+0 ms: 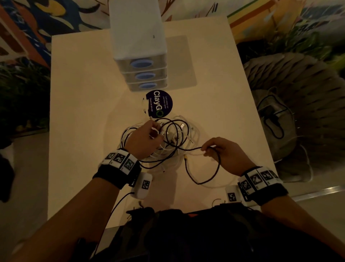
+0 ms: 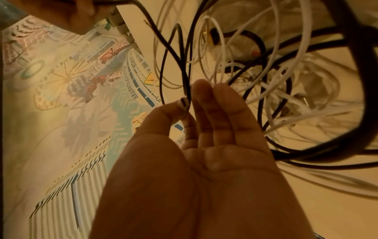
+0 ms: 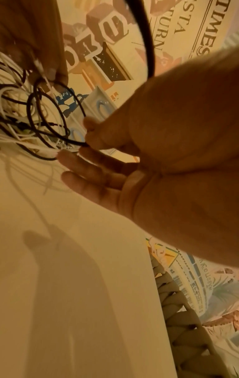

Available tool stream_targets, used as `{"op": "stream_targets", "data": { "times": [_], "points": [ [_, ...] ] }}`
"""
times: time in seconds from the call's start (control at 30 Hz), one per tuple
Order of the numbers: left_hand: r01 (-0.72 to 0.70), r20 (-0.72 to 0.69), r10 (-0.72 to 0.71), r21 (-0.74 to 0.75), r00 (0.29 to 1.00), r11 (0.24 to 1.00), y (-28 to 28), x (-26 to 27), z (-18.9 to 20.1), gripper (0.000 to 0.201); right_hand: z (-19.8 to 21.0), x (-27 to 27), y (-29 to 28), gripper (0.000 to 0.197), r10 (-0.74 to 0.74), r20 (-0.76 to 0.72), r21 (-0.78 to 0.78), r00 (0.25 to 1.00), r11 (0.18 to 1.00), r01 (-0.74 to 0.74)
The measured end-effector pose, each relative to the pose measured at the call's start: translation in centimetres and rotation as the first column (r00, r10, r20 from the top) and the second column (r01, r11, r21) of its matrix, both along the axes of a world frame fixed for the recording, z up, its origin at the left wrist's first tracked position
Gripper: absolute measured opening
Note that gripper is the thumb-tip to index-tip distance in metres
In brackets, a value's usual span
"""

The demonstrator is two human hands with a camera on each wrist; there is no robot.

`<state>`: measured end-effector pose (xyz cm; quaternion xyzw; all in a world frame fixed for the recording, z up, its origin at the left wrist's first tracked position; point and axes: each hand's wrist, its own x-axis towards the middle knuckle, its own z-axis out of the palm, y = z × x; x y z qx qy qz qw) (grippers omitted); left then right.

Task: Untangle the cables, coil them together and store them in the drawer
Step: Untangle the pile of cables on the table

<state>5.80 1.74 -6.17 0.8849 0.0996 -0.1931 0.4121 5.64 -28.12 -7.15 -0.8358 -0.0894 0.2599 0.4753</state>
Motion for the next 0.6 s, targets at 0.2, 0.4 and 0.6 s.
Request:
{"op": "stream_targets", "data": {
  "times": [0.2, 0.4, 0.6],
  "points": [
    [-0.031, 0.065, 0.04, -0.133, 0.997, 0.991, -0.3, -0.3, 0.9, 0.005, 0.7, 0.5, 0.1, 0.028, -0.099, -0.46, 0.196, 0.882, 0.958, 0.21],
    [-0.068, 0.126, 0.1, -0.239, 0.987, 0.969, -0.3, -0.3, 2.0, 0.008, 0.9, 0.8, 1.5, 0.027, 0.082, -0.409, 0.11, 0.909, 0.993, -0.04],
    [-0.022, 0.252, 0.066, -0.172, 0.965, 0.985, 0.1, -0.9, 2.2, 0.016, 0.7, 1.5, 2.6, 0.046, 0.036, -0.14, -0.136, 0.989, 0.989, -0.055]
  ]
}}
